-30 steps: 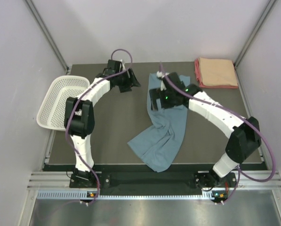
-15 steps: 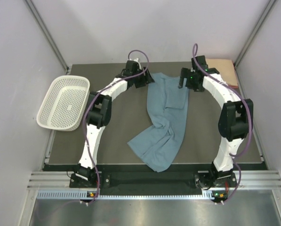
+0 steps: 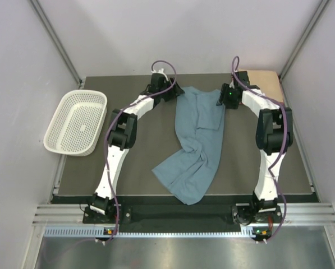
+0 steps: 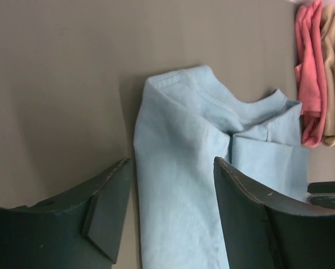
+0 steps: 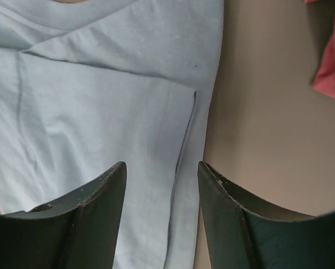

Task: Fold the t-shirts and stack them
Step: Fold the tshirt

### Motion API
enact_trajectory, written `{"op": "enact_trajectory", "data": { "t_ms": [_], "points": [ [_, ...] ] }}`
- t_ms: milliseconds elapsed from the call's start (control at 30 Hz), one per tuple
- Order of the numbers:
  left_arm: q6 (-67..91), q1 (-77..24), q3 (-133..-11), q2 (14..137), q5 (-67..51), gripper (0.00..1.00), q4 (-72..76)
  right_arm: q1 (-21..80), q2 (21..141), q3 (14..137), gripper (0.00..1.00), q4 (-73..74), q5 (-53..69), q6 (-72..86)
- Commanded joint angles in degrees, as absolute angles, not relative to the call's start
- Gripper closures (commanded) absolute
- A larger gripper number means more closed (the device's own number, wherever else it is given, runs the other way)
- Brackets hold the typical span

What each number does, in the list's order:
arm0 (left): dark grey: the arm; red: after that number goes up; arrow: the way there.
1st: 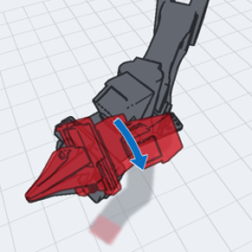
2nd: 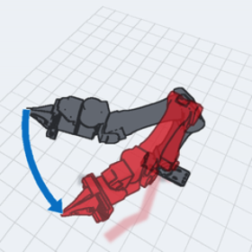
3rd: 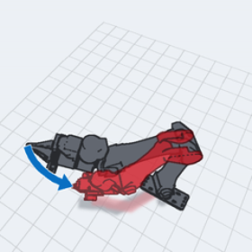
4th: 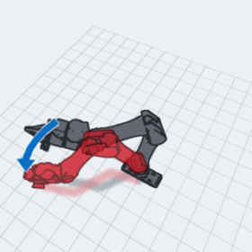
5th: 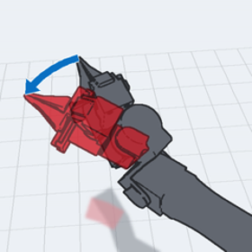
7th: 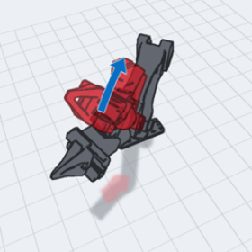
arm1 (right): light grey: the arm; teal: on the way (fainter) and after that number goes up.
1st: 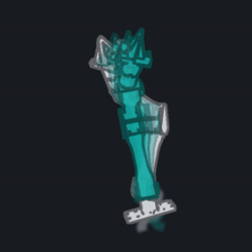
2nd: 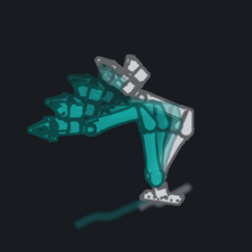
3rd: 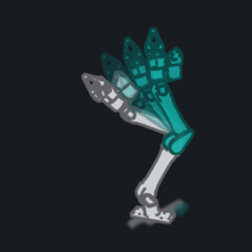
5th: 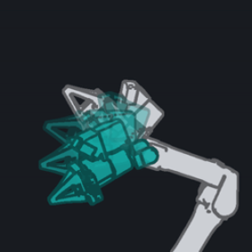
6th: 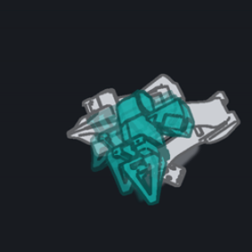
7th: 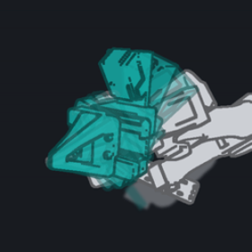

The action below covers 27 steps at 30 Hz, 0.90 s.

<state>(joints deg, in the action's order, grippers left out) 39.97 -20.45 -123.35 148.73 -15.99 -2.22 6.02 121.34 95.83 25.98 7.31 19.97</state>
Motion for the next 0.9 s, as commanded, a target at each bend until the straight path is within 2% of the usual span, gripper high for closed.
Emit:
{"op": "enact_trajectory", "data": {
  "t_ms": [0,133,400,633,733,800,867],
  "points": [
    [42.6,-19.8,-126.4,150.9,-16.3,0.35,2.9,5.1,123.6,99.8,0.46,21.5,8.9,21.2],
    [44.9,-19.3,-127.4,153.4,-17.6,0.37,4.4,4.2,124.7,101.1,0.46,21.0,8.8,20.7],
    [51.6,-19.0,-130.6,158.1,-19.1,0.36,9.7,2.0,129.1,104.1,0.38,20.7,11.0,21.1],
    [55.7,-18.6,-130.9,159.5,-21.0,0.55,13.2,2.0,134.6,109.3,0.37,20.0,12.9,22.3],
    [56.4,-18.1,-130.9,159.6,-21.0,0.67,13.7,1.8,137.3,111.8,0.39,19.5,14.2,23.6],
    [57.0,-17.3,-130.9,159.4,-21.0,0.76,14.1,1.8,139.0,113.4,0.43,18.4,15.8,24.6],
    [57.0,-16.7,-131.0,159.0,-20.4,0.81,14.2,1.8,139.8,113.9,0.55,15.5,18.4,25.7]
  ]
}}
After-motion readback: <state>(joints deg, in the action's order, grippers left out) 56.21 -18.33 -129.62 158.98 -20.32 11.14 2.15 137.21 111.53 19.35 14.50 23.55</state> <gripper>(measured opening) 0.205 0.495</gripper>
